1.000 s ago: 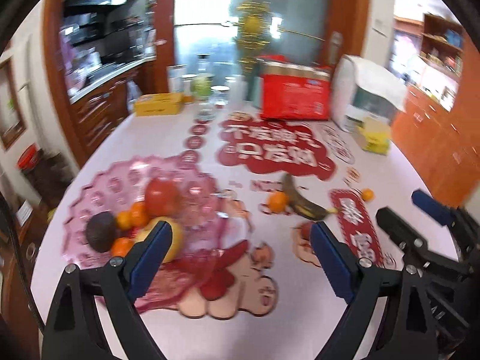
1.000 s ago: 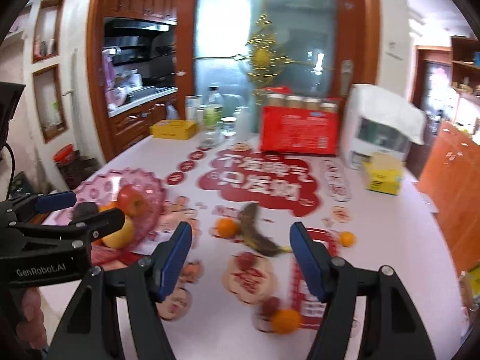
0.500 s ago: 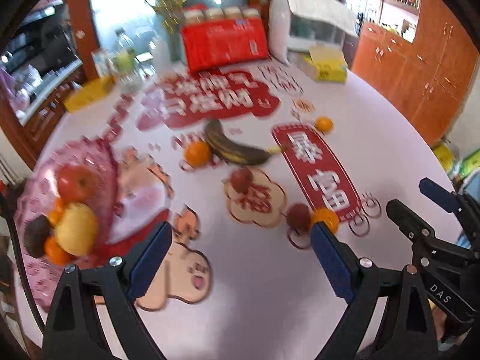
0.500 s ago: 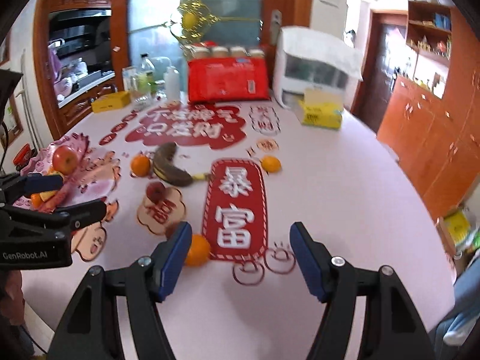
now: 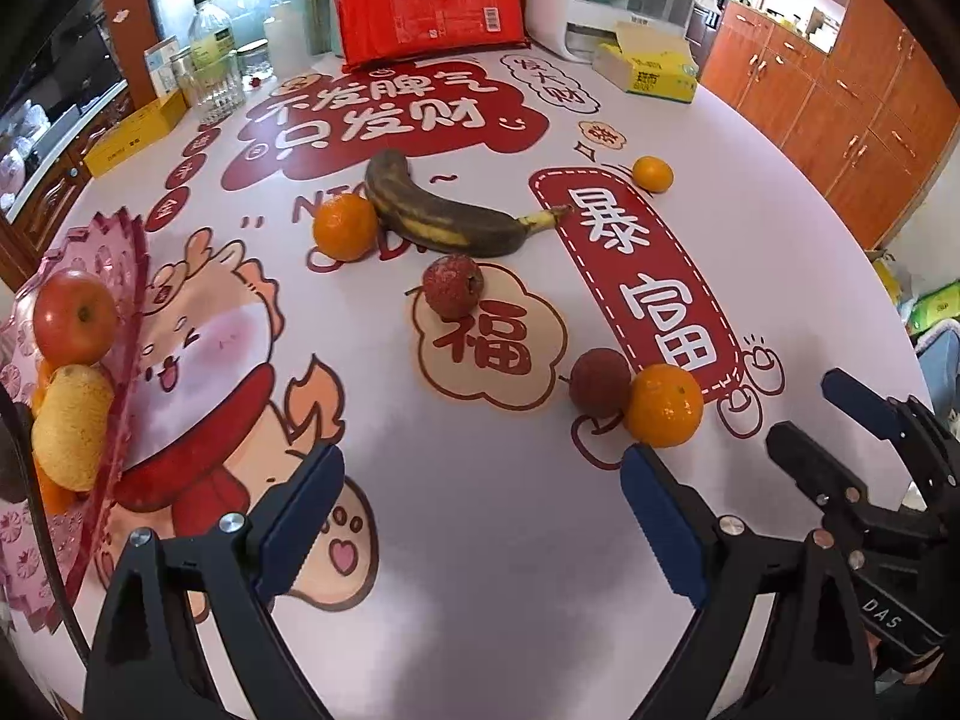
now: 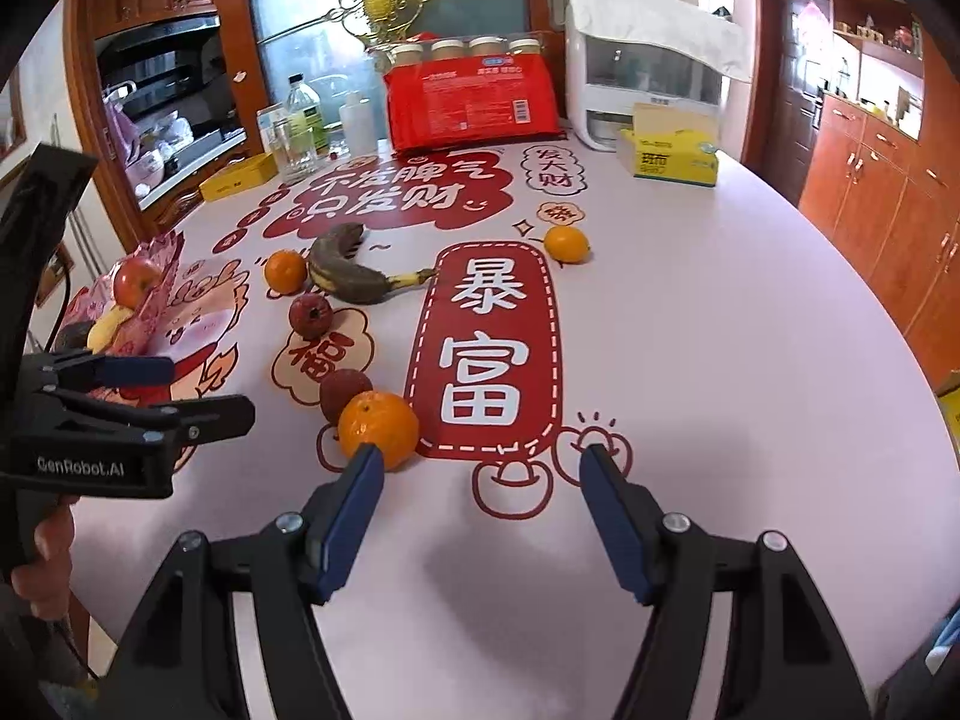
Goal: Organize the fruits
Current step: 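Withdraw both tools from the bowl toward the lychees and mandarin, then grasp a lychee with the left tool while the right tool grasps a mandarin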
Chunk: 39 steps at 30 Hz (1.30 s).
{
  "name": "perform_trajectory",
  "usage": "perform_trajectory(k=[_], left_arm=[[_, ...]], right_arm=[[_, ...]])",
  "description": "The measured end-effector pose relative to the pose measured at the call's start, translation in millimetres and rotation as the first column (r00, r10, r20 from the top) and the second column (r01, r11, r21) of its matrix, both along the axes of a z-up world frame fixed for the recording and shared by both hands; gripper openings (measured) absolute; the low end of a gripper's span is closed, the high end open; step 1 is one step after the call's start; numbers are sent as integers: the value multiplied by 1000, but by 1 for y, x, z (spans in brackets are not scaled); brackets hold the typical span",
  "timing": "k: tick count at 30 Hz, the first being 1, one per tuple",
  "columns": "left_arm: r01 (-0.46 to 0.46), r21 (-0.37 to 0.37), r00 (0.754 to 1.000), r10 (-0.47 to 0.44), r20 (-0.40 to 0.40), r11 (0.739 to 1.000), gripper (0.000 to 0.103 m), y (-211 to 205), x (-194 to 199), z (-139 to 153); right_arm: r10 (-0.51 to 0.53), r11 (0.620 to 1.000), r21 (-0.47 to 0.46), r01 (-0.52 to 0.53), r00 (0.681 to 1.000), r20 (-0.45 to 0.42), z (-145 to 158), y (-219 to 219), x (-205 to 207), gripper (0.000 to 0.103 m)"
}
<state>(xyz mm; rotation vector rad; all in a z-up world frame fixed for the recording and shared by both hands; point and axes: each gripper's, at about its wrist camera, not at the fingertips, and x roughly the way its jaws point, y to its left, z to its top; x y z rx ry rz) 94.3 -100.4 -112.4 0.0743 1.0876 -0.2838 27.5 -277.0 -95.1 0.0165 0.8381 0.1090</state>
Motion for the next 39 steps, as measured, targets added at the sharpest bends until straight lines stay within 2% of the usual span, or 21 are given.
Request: perform_trajectory(k=[8, 16, 23, 24, 27, 28, 31, 36, 39], left_arm=[[53, 24, 998, -54, 25, 998, 93, -9, 4, -3], [76, 17, 997, -76, 12, 997, 93, -7, 9, -7], [69, 13, 998, -70, 8, 998, 93, -7, 14, -8], [68, 14, 998, -68, 5, 998, 93, -7, 15, -9], [71, 13, 997, -71, 0, 997, 93, -9, 17, -9], [74, 14, 997, -74, 1, 997, 93, -11, 18, -9], [86, 8, 996, -86, 2, 996, 93, -16, 21, -8], [122, -10, 993, -122, -5, 993, 93, -34, 26, -12], [144, 12, 990, -144, 6, 990, 93, -48, 27, -16]], right_arm=[[71, 997, 31, -69, 996, -56, -25, 3, 13, 68], [136, 991, 24, -135, 990, -37, -25, 17, 21, 68], [191, 981, 34, -189, 979, -67, -33, 30, 37, 68], [194, 981, 31, -192, 979, -65, -35, 32, 40, 66], [227, 972, 72, -222, 971, -74, -37, 34, 44, 45], [224, 973, 69, -219, 972, -69, -36, 35, 43, 41], [201, 979, 21, -200, 978, -56, -35, 33, 40, 41], [108, 994, 27, -107, 993, -54, -34, 9, 40, 41], [56, 997, 50, -53, 997, -60, -35, -9, 40, 41]])
